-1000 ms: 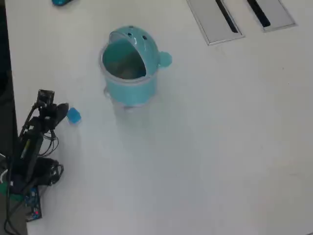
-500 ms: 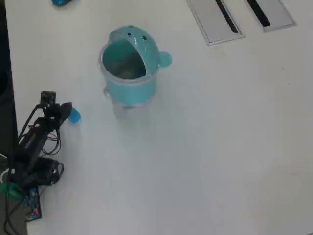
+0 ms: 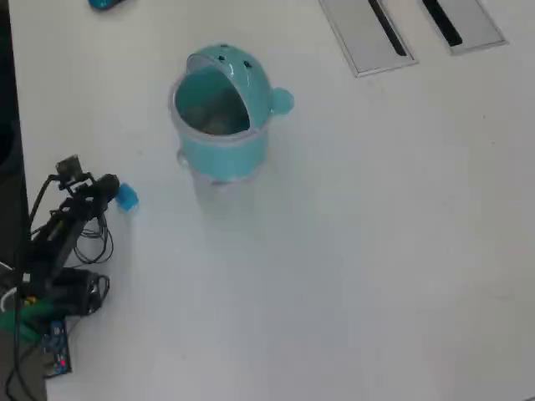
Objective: Grasp RGB lego blocks and put them in the bin one by one.
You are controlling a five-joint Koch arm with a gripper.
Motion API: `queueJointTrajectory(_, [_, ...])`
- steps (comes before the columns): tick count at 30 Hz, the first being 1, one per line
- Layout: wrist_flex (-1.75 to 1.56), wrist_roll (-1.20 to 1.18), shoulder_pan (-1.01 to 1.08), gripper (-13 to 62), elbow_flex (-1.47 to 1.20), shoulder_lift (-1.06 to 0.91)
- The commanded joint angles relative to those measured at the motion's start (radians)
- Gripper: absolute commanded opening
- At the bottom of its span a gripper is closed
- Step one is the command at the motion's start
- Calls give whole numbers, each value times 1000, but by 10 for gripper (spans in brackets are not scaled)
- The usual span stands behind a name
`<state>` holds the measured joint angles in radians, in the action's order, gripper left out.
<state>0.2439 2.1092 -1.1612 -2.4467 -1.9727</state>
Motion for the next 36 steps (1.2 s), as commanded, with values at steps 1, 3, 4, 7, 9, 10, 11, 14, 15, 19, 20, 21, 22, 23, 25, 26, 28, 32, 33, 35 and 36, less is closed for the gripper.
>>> queueJointTrajectory(1, [-72, 54, -8, 333, 112, 14])
queueJointTrajectory(3, [-71, 92, 5, 333, 130, 37])
queueJointTrajectory(4, [-64, 109, 15, 333, 143, 40])
queueJointTrajectory(7, [-15, 181, 51, 332, 201, 67])
queueJointTrajectory(9, [0, 199, 61, 332, 213, 83])
queueJointTrajectory(10, [21, 202, 61, 332, 215, 86])
queueJointTrajectory(11, [41, 204, 63, 332, 213, 89])
queueJointTrajectory(14, [101, 238, 69, 332, 198, 89])
queueJointTrajectory(15, [118, 255, 72, 332, 195, 89])
queueJointTrajectory(19, [135, 313, 87, 330, 193, 100])
queueJointTrajectory(20, [135, 324, 91, 330, 193, 106])
queueJointTrajectory(21, [135, 342, 94, 330, 195, 110])
queueJointTrajectory(22, [133, 356, 95, 330, 198, 117])
queueJointTrajectory(23, [133, 373, 98, 330, 202, 118])
queueJointTrajectory(25, [135, 391, 104, 327, 204, 120])
queueJointTrajectory(26, [135, 403, 109, 324, 206, 127])
queueJointTrajectory(28, [138, 439, 123, 324, 215, 144])
queueJointTrajectory(32, [147, 453, 132, 323, 236, 190])
queueJointTrajectory(33, [147, 453, 132, 323, 241, 201])
queueJointTrajectory(35, [149, 453, 130, 321, 250, 227])
queueJointTrajectory(36, [150, 453, 132, 313, 253, 235])
